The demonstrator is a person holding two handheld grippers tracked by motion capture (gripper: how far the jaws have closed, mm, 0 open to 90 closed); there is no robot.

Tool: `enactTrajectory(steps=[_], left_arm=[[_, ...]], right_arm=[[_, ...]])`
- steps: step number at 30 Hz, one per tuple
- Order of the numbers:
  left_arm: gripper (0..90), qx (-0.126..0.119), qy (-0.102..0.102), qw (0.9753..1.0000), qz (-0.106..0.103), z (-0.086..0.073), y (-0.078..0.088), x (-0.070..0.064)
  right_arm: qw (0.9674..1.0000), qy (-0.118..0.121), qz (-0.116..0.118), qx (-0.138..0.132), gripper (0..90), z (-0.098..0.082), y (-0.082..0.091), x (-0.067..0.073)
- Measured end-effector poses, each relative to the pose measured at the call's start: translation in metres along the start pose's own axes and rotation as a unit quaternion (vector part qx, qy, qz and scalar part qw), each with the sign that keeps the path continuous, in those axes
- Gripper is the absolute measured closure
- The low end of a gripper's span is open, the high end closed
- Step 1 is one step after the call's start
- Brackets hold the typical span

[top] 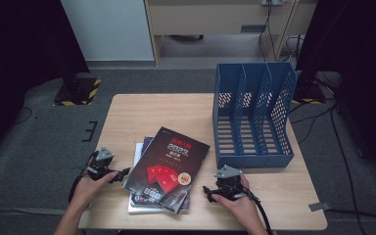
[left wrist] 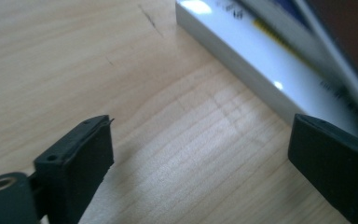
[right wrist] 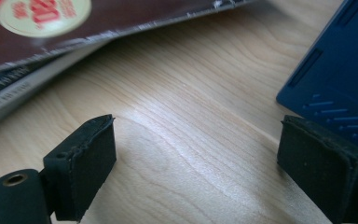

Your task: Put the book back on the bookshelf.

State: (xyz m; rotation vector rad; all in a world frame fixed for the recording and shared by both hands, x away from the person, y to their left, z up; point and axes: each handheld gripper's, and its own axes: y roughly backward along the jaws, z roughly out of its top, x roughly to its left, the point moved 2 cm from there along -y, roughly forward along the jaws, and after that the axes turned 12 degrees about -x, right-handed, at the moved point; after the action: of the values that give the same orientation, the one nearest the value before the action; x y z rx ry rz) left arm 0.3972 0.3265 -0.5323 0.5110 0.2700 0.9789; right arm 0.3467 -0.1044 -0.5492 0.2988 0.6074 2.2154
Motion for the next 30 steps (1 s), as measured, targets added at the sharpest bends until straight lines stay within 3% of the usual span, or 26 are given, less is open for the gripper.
enactTrajectory(steps=[4,5,8,13,15,17,18,19,22,30], left_arm=[[10.8,-0.032,0.007,0.9993,0.017,0.009,0.016,-0.001],[11.4,-0.047,0.012,0.9987,0.015,0.016,0.025,-0.004],[11.9,-0.061,0.014,0.9980,0.005,0.027,0.033,-0.011],[13.0,-0.055,0.015,0.9983,-0.013,0.044,0.028,-0.029],[13.0,-0.044,0.004,0.9987,-0.024,0.049,0.023,-0.039],[13.6,-0.045,0.004,0.9984,-0.033,0.047,0.016,-0.053],[13.6,-0.045,0.004,0.9984,-0.033,0.047,0.016,-0.053],[14.1,-0.040,-0.008,0.9986,-0.032,0.041,0.009,-0.061],[16.5,-0.021,-0.025,0.9991,-0.027,0.035,0.002,-0.066],[17.6,-0.019,-0.006,0.9997,-0.012,0.031,-0.004,-0.061]], right_arm=[[0.9995,-0.004,0.011,-0.030,21.7,0.008,0.008,0.005],[0.9992,-0.011,0.013,-0.037,23.7,0.010,0.010,0.006],[0.9977,-0.033,0.026,-0.053,24.7,0.021,0.013,0.010],[0.9966,-0.044,0.041,-0.055,21.1,0.036,0.005,0.014],[0.9962,-0.050,0.042,-0.058,20.3,0.039,0.003,0.015],[0.9952,-0.065,0.042,-0.059,19.0,0.045,-0.008,0.015],[0.9952,-0.065,0.042,-0.059,19.0,0.045,-0.008,0.015],[0.9943,-0.082,0.042,-0.054,17.2,0.045,-0.016,0.015],[0.9936,-0.096,0.039,-0.046,16.1,0.045,-0.024,0.013],[0.9915,-0.117,0.042,-0.036,11.4,0.044,-0.035,0.011]])
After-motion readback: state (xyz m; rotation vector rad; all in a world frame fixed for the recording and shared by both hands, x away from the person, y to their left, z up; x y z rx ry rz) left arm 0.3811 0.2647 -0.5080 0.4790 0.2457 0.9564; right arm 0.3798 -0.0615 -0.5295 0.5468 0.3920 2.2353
